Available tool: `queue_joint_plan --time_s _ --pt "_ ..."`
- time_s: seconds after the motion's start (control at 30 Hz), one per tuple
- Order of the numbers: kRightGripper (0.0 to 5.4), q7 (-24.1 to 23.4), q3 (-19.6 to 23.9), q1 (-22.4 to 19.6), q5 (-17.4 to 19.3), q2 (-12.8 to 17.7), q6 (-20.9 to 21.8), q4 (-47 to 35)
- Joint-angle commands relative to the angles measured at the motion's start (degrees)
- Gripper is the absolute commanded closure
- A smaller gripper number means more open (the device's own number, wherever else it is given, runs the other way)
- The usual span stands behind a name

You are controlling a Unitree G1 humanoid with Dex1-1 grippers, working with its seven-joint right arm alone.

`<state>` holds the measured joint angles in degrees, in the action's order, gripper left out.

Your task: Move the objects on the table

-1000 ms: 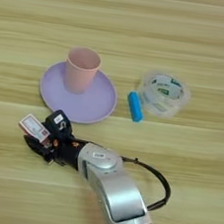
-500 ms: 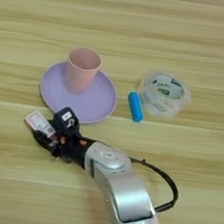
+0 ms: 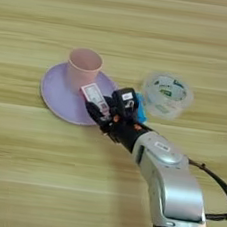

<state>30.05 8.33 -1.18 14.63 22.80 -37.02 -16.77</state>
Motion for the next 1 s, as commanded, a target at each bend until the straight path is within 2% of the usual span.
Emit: queue_joint_plan --time_s 0.03,0.37,1.0 --pt "3.30 -2.84 1.78 -5.08 -0.95 1.58 1.62 1.59" --pt "3.30 -6.94 -0.29 -8.37 -5.65 0.68 4.85 10.91" --pt "3.31 -7.13 -0.91 -9.20 -6.66 0.19 6.26 12.72"
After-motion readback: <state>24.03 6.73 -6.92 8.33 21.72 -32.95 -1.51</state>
